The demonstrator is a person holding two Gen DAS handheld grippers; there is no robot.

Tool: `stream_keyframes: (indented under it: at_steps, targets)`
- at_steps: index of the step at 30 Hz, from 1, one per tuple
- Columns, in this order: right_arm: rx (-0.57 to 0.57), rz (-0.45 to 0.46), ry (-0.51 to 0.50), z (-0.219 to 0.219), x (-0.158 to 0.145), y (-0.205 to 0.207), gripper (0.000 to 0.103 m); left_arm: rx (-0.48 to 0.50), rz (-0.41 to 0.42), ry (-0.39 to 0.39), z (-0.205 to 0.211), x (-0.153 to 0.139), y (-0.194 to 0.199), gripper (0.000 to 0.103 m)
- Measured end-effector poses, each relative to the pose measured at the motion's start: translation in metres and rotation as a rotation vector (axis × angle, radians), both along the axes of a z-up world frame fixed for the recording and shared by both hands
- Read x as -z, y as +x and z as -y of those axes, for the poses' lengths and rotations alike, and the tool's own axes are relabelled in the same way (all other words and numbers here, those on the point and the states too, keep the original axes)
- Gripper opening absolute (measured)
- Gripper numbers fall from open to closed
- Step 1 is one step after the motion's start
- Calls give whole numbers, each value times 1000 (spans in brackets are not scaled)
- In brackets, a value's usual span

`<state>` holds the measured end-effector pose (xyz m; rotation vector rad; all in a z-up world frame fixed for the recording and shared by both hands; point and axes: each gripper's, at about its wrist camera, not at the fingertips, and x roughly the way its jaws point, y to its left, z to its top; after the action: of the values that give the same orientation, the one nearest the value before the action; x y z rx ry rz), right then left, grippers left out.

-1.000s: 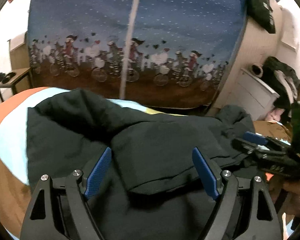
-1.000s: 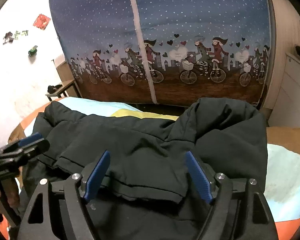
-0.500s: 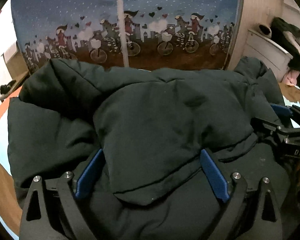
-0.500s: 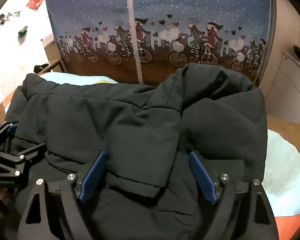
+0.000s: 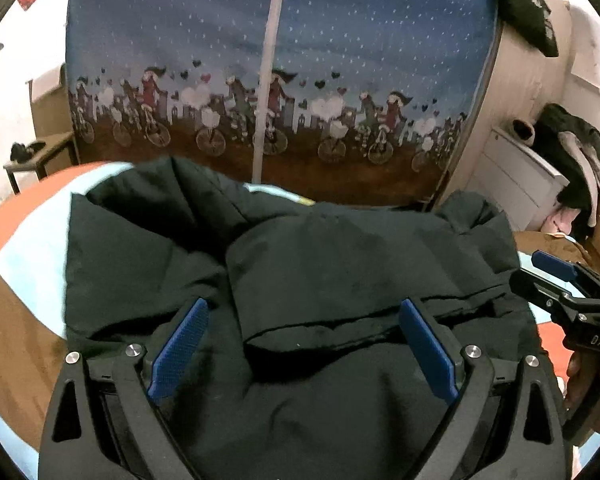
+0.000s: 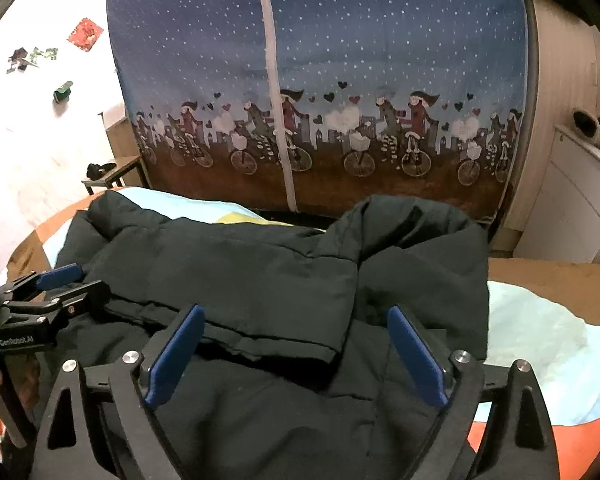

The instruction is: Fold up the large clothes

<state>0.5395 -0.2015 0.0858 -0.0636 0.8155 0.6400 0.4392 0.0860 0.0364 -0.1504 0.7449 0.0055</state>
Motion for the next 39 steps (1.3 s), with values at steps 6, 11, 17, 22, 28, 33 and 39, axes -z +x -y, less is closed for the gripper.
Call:
stream_keyframes:
  at_steps: [6, 11, 17, 22, 28, 33, 39]
  targets:
    - [-12, 39, 33, 3, -30, -24, 100, 17, 52, 58, 16, -30, -31, 94]
    - [-14, 72, 53, 5, -53, -46, 103, 23, 97, 57, 21, -54, -58, 98]
    - [-33, 110, 76, 17, -80, -78, 103, 40, 170, 51, 26, -93, -99, 101]
    - [-34, 108, 121, 33, -97, -104, 103, 65, 204, 80, 37, -117, -133, 101]
    - [-47, 104, 147, 53, -112, -142, 103, 53, 234, 112, 48, -135, -174, 101]
    - [-44, 107, 155, 69, -117, -168, 103, 55, 214, 117, 55, -137, -202, 101]
    - [-55, 96, 147, 81, -117, -192, 103, 46, 211, 133, 57, -128, -241, 101]
